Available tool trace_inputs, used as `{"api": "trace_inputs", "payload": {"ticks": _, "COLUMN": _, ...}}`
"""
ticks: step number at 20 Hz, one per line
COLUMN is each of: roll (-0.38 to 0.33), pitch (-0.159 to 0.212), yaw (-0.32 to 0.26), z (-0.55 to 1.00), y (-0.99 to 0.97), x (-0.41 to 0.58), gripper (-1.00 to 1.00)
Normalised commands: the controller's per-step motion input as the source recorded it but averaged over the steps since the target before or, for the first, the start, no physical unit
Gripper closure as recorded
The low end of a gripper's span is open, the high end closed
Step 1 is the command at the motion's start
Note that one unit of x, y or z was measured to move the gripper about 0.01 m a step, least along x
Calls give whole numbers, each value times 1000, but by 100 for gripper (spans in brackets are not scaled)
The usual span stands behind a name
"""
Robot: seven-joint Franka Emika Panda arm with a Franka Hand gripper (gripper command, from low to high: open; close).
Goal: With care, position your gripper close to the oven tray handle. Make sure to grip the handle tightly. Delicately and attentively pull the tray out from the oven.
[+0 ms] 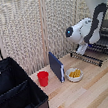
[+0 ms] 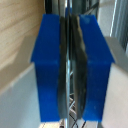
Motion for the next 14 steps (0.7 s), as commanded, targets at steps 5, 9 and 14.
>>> {"api": "trace_inputs", "payload": {"ticks": 5, "roll": 57, "pitch": 31, "yaw": -10, "z": 299, "y": 115, "x": 322, "gripper": -100}}
{"api": "trace_inputs", "payload": {"ticks": 9, "roll": 85, "pitch": 80, "yaw": -19, "z": 613, "y": 83, "x": 443, "gripper": -100}}
{"api": "trace_inputs", "payload": {"ticks": 14, "roll": 109, "pitch": 117, "yaw": -22, "z": 718, "y": 0, "x": 521, "gripper": -100}}
